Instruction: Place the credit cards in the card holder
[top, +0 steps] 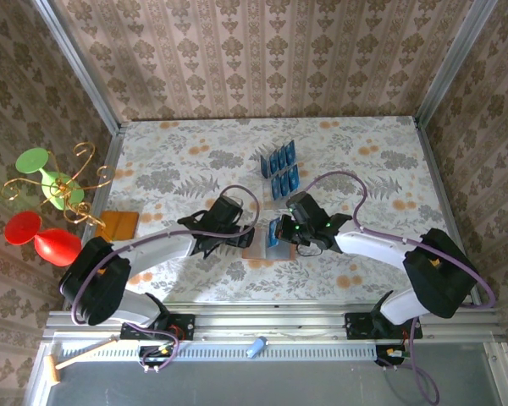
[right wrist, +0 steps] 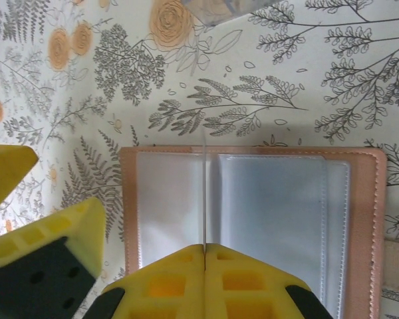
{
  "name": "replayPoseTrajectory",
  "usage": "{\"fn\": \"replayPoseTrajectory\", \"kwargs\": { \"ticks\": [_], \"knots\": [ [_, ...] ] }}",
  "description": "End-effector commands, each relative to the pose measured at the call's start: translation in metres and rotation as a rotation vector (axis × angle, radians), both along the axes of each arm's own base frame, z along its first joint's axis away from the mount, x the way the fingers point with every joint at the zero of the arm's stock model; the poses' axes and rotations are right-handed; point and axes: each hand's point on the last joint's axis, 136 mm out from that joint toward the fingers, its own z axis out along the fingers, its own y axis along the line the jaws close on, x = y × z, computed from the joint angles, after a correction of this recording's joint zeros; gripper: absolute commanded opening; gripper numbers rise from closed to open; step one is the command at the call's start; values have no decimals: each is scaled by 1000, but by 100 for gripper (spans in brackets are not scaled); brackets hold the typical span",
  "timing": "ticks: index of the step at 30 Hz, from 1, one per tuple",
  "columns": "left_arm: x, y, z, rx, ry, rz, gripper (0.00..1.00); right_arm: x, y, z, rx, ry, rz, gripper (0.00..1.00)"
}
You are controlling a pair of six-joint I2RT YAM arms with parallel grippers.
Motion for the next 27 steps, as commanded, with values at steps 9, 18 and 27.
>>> {"fn": "replayPoseTrajectory", "kwargs": {
  "ticks": [9,18,27],
  "knots": [
    [-14,-5,-10,47,-6,-34,100,-5,7,-3,58,0,13,0],
    [-21,-11,-24,75,19,-59,100,-11,6,-14,56,16,30,0],
    [-24,1,-42,126,40,-27,100,-14,-5,-28,47,34,19,0]
  ]
}}
